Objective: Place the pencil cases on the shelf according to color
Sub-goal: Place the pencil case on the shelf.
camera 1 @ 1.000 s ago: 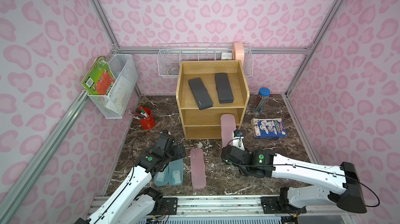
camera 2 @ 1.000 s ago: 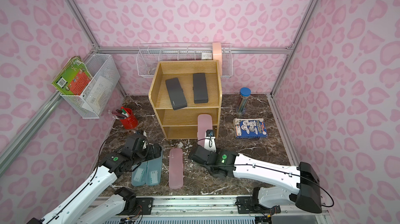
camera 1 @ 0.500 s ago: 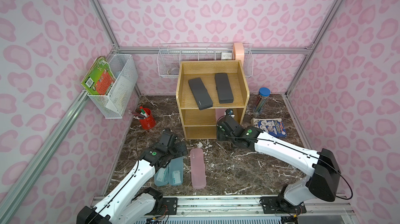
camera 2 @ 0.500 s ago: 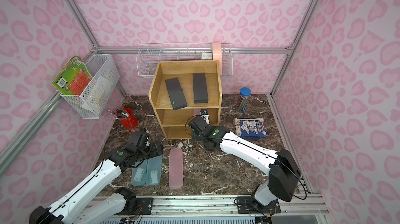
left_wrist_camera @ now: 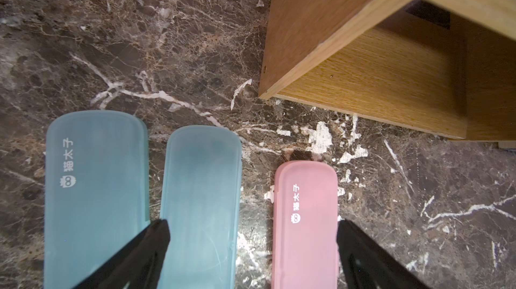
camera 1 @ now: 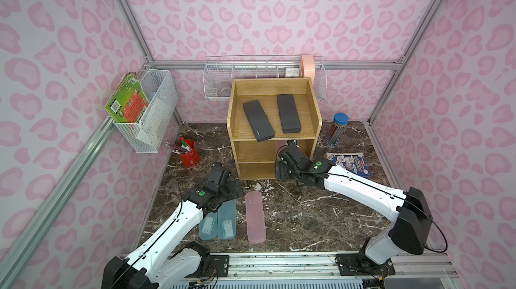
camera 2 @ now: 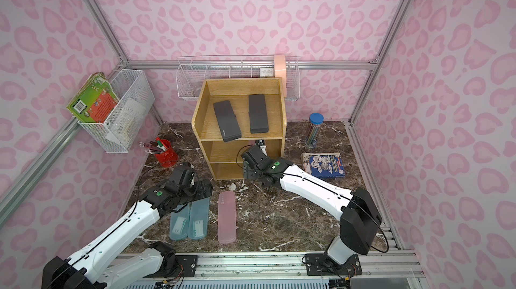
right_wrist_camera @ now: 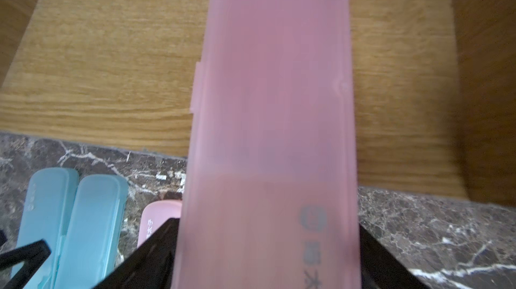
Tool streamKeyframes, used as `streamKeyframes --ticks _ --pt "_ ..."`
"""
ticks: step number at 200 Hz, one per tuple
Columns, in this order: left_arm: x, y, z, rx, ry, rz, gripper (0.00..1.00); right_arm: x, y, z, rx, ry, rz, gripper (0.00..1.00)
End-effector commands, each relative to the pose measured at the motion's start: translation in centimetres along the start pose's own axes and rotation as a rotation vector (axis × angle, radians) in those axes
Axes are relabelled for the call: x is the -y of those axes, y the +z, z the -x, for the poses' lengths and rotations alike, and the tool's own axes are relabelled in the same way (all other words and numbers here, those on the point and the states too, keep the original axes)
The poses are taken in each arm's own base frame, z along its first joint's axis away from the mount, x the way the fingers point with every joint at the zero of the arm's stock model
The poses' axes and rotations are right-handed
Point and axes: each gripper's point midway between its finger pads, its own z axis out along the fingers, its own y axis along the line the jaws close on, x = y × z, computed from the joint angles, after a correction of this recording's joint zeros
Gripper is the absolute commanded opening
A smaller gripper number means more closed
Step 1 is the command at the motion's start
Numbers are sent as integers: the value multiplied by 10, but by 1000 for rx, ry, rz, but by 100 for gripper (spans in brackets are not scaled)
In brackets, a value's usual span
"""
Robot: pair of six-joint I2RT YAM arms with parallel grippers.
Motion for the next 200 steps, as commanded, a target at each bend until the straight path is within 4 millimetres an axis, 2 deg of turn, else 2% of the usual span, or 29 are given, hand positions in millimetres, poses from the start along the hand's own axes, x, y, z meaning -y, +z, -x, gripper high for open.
streamKeyframes --ticks 1,84,156,182,200 --pt "-1 -1 2 11 15 4 99 -11 -15 19 88 22 71 89" --pt "-6 -8 4 33 31 23 99 -16 -46 4 130 26 130 91" --pt "-8 -13 8 47 44 33 99 -10 -67 -23 141 48 144 90" --pt "-9 -15 9 59 42 36 99 -13 -68 -38 136 44 187 80" --pt "-9 -16 10 68 40 35 99 -14 -60 -46 135 45 206 68"
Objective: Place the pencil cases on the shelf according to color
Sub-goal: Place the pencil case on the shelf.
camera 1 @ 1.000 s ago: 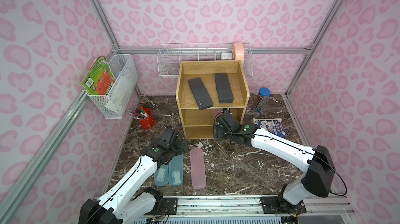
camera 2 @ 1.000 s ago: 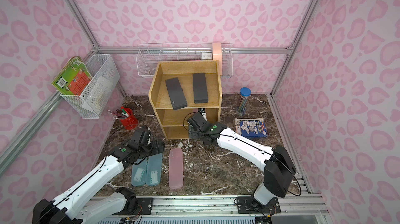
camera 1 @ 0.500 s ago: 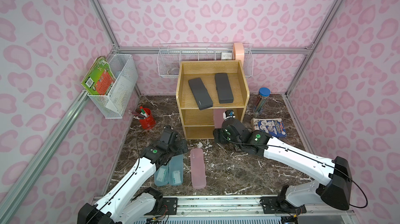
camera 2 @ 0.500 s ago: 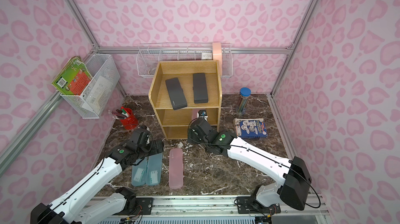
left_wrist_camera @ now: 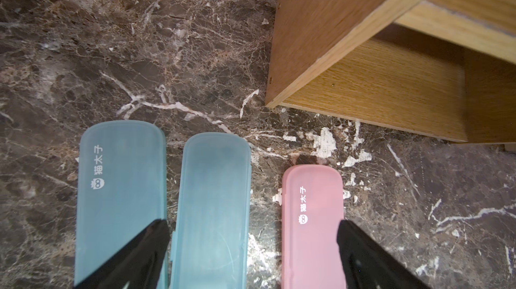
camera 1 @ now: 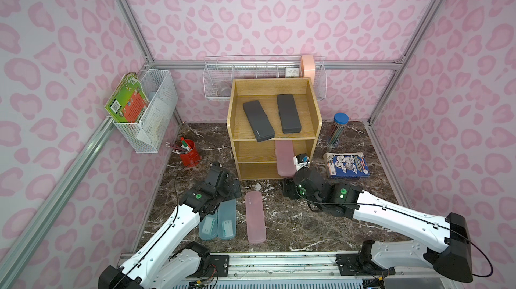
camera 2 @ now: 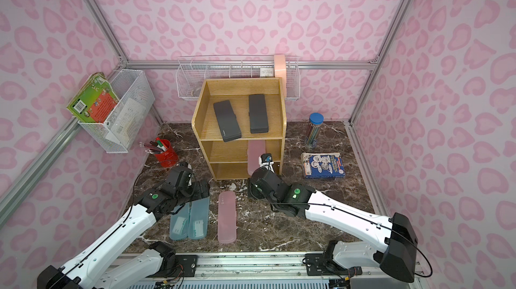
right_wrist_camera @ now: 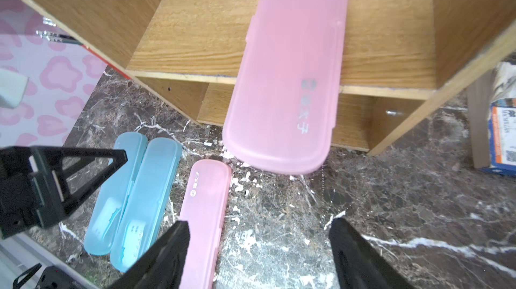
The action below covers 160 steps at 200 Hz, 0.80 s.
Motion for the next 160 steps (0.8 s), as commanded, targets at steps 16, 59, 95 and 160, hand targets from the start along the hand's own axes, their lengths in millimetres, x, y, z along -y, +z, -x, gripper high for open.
streamKeyframes --ticks 16,59,95,160 --pt "-3 -1 2 11 10 15 99 -7 14 -4 42 19 54 56" --pt "-2 3 -8 -31 2 1 99 -7 40 25 98 26 75 47" --pt "-7 4 -18 -49 -5 3 99 2 58 54 144 13 65 46" --pt "-17 0 -19 -28 -7 42 99 -12 44 32 75 24 63 73"
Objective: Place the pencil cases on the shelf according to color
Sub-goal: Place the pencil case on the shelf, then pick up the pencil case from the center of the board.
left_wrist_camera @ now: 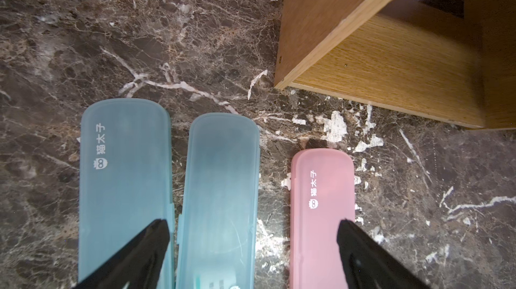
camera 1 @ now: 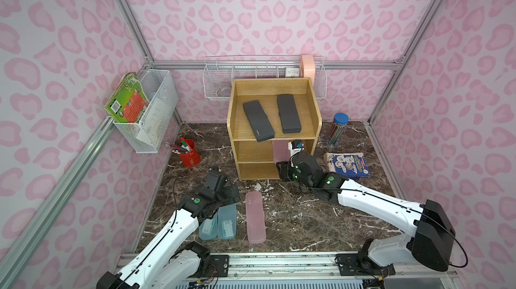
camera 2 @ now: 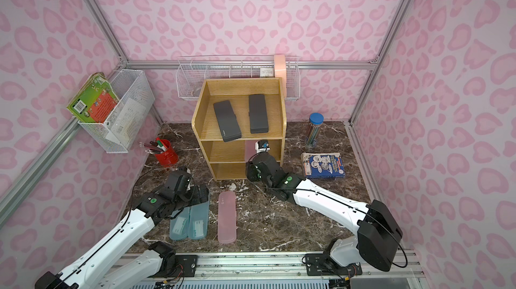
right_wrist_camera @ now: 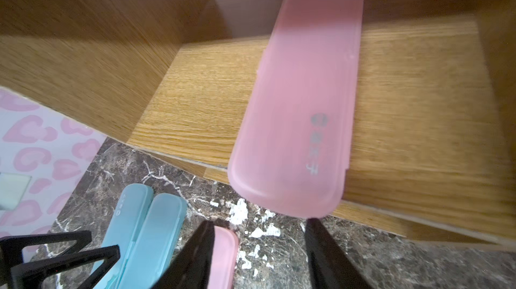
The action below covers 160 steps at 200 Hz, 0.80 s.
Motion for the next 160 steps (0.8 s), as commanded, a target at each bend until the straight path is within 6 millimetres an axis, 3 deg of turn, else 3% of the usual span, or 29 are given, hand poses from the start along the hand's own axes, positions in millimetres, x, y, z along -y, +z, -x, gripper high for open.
streamKeyframes --ticks 1,19,44,83,111,160 --pt "-8 0 -2 3 -12 37 99 -7 -11 -22 -45 8 -15 74" --pt "-17 1 -1 12 -32 90 99 -13 -22 -56 -101 34 -36 85" --pt "-19 1 5 11 -16 129 99 -34 -32 -112 -186 81 -3 92" --pt "-29 8 13 -7 -45 210 99 -76 -16 -202 -377 75 45 92" --pt "-39 6 21 -11 -96 227 99 -100 -3 -229 -450 10 -22 94" --pt "-47 2 19 -27 -128 199 99 -81 13 -251 -536 -102 -204 96"
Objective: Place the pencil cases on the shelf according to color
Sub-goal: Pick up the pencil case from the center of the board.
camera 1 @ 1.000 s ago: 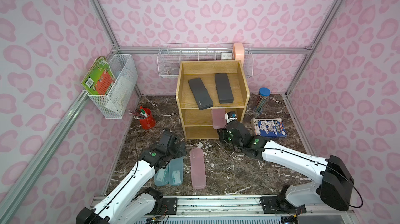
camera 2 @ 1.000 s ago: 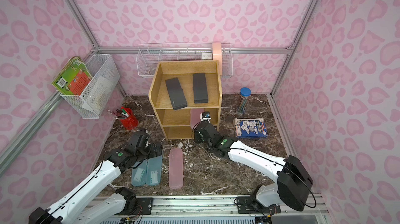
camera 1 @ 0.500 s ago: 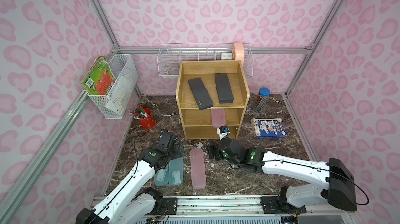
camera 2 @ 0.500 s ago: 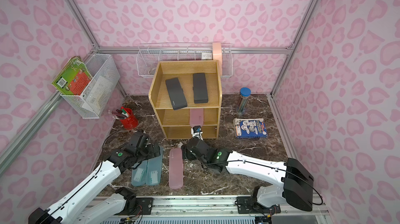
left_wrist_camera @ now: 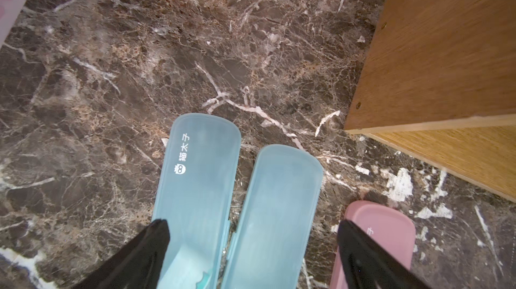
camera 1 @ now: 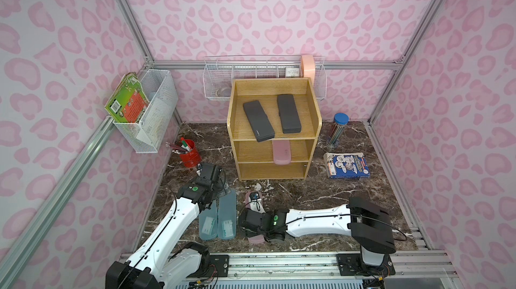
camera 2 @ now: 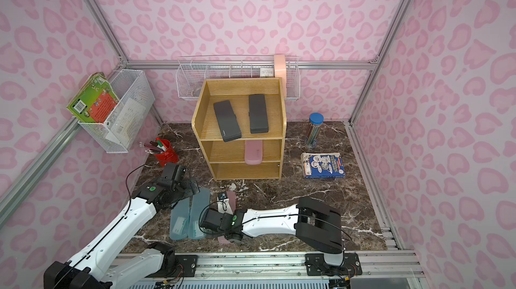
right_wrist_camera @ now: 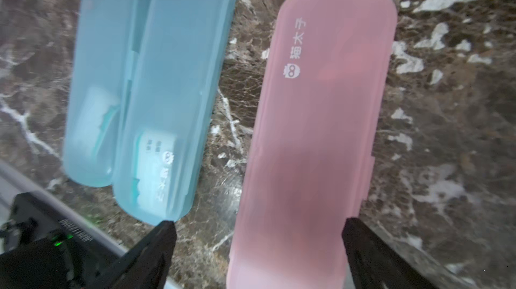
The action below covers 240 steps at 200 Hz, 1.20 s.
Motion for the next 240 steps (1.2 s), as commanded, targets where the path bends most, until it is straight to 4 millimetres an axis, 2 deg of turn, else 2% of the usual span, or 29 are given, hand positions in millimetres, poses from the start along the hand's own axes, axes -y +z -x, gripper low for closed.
streamKeyframes --ticks 1,39,53,67,98,122,173,240 --pt "-1 -1 -8 -36 13 -12 99 29 1 -13 -52 -21 -142 96" --pt "-3 0 -15 -48 7 -21 99 62 -1 -21 -85 -33 -213 96" --pt "-3 0 -17 -54 9 -24 99 78 -4 -20 -82 -20 -229 96" --pt "-2 -2 -18 -61 8 -29 99 84 -12 -16 -51 -14 -210 96" --pt "1 -3 -20 -72 9 -52 99 72 -36 -4 21 -9 -108 97" --pt "2 -5 -20 -67 4 -62 99 63 -45 -10 34 -13 -77 99" --pt "5 -9 -21 -49 -15 -103 99 59 -39 -37 -8 -8 -65 99" --pt "9 -11 -28 -71 -24 -140 99 54 -30 -51 -17 16 -71 100"
